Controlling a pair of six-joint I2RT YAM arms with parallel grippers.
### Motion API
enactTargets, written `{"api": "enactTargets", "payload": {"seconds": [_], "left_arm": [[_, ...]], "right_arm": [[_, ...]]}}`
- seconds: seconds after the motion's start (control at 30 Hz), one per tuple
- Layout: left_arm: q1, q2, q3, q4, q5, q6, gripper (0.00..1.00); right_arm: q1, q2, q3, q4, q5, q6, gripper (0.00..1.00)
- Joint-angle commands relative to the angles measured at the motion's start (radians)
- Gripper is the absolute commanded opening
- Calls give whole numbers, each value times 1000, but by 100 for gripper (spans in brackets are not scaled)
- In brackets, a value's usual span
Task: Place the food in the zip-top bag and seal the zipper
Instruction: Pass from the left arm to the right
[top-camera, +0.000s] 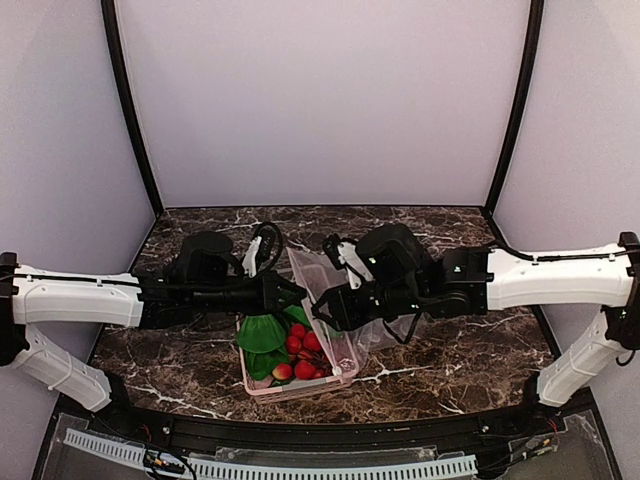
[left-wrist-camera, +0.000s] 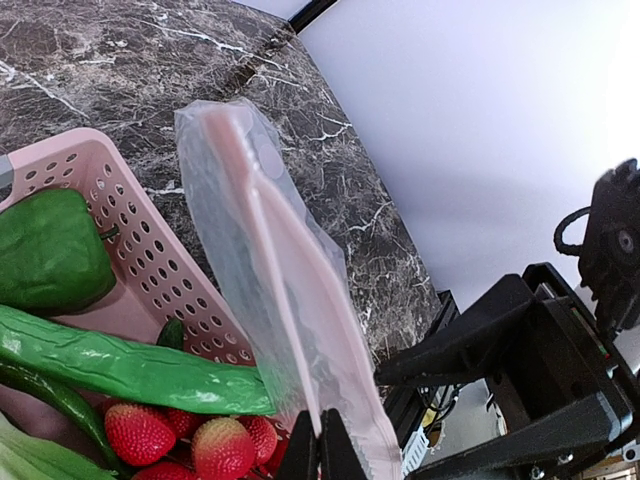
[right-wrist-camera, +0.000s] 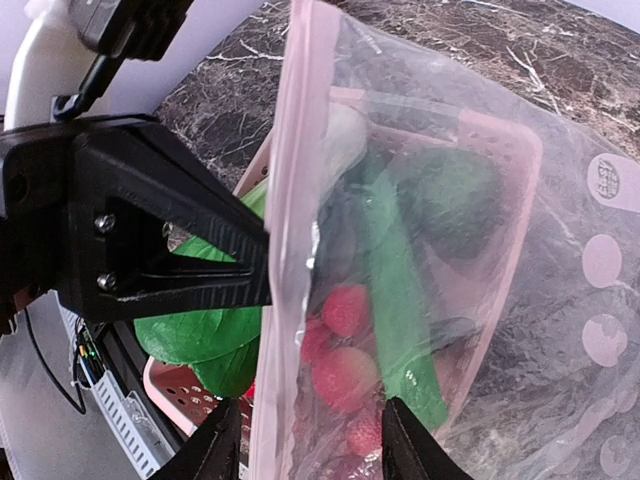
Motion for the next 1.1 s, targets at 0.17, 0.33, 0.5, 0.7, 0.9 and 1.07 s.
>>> {"api": "enactTargets", "payload": {"seconds": [0.17, 0.33, 0.5, 0.7, 0.9, 1.07], "left_arm": [[0, -22, 5, -33, -10, 25, 1], [0, -27, 2, -38, -16, 28, 1], [1, -28, 1, -51, -25, 36, 1], [0, -31, 20, -159, -102, 59, 1], [0, -2, 67, -316, -211, 90, 1], [0, 78, 159, -356, -231, 129, 1]], "right_arm": [[22, 30, -3, 46, -1, 33, 34], [22, 49, 14, 37, 15, 44, 16], [22, 43, 22, 35, 31, 43, 0], [23, 0, 22, -1, 78, 52, 0], [24, -78, 32, -86, 170, 49, 0], [32, -145, 55, -135, 214, 34, 0]]}}
